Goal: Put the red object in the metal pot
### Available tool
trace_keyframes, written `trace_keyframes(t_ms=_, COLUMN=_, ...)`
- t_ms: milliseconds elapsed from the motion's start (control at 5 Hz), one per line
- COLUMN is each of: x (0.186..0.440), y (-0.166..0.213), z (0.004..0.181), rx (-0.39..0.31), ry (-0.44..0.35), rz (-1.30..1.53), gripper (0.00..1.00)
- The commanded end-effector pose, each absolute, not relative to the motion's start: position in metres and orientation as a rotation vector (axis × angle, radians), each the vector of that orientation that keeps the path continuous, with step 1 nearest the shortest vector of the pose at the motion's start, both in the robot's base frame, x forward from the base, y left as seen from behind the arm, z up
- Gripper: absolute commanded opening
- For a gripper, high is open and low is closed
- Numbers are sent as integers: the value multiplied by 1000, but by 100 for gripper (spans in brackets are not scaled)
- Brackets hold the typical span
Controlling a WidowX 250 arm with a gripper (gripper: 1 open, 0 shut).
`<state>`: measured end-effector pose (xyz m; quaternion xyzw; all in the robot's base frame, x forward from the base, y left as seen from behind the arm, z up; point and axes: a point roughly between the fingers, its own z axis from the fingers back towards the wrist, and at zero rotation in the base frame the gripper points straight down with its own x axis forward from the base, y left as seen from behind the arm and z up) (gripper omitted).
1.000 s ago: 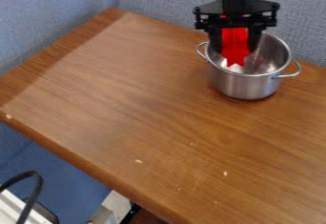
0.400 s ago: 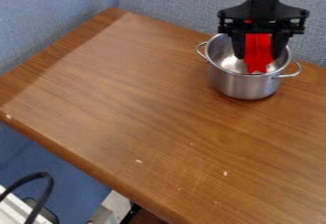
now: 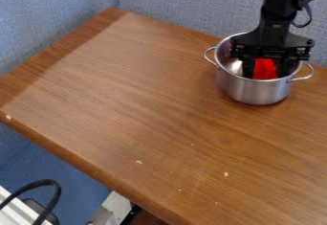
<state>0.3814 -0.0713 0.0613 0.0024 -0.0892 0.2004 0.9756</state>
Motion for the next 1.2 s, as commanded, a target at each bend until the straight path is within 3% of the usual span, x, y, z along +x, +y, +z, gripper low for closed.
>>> trace_keyframes(t_ms=0, x=396, y=-80, z=83, rx=9, ry=-218, rz=464, gripper=100)
trace_keyframes(t_ms=400, x=388, y=-60, z=76, rx=32, ry=-207, rz=533, gripper=100)
trace_keyframes(t_ms=1000, x=393, y=-63, z=73, rx=41, ry=-193, rz=391, gripper=100)
